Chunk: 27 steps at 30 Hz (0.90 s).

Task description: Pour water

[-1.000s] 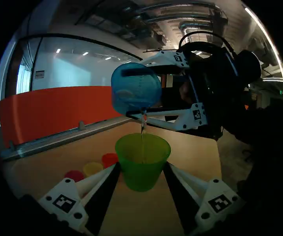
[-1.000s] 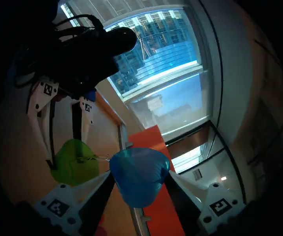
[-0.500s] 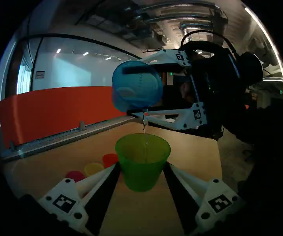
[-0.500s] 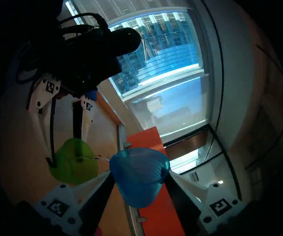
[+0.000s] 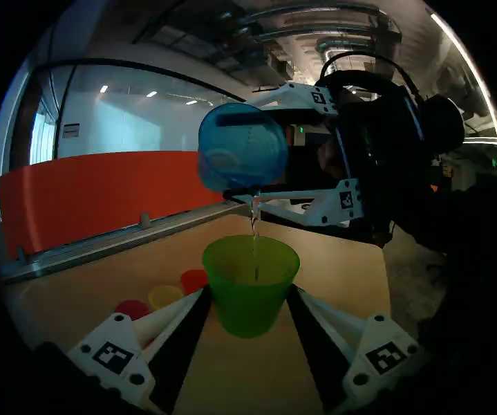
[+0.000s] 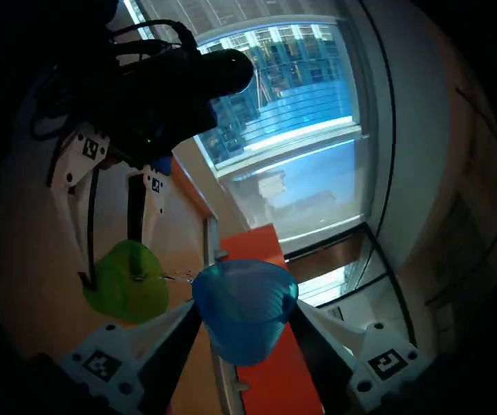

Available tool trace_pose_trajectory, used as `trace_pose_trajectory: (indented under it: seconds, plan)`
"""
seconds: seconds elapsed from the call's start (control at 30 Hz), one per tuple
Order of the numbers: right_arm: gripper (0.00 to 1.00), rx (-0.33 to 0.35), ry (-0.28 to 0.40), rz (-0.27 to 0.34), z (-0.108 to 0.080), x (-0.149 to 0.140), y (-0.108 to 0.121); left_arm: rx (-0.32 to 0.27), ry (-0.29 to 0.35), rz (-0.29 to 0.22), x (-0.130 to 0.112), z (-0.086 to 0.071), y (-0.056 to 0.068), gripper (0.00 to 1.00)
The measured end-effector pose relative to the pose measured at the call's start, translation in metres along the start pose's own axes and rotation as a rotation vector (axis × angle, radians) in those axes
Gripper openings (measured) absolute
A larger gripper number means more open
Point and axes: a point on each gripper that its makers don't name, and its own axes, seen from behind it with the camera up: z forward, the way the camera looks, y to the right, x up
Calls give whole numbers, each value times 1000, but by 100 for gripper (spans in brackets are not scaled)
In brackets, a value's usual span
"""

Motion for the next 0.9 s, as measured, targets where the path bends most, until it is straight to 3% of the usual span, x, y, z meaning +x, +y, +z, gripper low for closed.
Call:
trace_pose_trajectory:
  seconds: [0.9]
  plan:
    - [87, -11, 3, -52, 0, 5, 5, -3, 5, 2, 2, -1, 3, 79]
